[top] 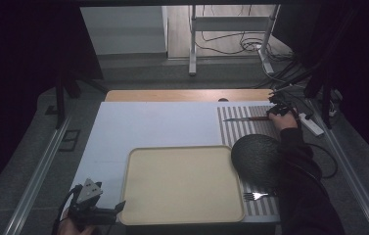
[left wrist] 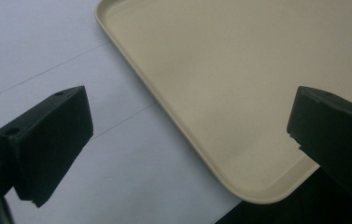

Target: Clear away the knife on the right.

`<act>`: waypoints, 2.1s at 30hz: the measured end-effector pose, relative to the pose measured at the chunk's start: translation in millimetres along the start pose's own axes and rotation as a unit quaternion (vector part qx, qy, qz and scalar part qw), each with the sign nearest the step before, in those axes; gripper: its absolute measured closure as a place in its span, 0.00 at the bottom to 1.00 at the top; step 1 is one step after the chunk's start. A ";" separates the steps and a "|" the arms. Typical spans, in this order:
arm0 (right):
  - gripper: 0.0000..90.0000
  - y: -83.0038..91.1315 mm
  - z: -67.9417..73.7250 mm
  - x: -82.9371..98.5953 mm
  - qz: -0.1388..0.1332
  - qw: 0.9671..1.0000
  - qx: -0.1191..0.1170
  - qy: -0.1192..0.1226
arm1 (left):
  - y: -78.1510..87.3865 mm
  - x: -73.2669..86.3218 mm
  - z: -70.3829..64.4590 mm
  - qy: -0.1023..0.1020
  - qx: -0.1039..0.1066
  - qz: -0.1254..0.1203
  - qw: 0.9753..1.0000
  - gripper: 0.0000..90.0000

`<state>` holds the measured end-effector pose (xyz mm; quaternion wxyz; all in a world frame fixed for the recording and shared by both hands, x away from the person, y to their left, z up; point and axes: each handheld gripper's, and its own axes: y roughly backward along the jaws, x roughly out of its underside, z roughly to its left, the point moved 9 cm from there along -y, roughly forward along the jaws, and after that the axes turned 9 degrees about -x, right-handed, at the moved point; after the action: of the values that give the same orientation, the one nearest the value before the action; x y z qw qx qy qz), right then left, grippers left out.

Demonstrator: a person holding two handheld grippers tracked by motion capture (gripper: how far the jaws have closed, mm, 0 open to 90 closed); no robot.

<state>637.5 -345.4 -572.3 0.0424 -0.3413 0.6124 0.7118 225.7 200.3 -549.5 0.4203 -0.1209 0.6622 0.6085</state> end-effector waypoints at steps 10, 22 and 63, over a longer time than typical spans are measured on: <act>1.00 10.4 7.5 15.5 0.015 0.999 -0.030 0.002 | -0.1 -0.1 -0.8 -0.004 -0.002 0.000 1.000 0.00; 1.00 22.3 33.7 37.0 0.035 0.997 -0.068 0.024 | -0.1 -0.3 -1.4 -0.007 -0.004 0.000 1.000 0.00; 0.15 44.1 76.4 16.4 0.016 0.994 -0.097 0.049 | -1.4 0.1 -3.2 -0.024 -0.011 0.007 1.000 0.00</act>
<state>570.7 -293.3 -542.7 -0.0322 -0.3687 0.5472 0.7508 225.3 197.1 -550.9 0.4306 -0.1066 0.6459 0.6213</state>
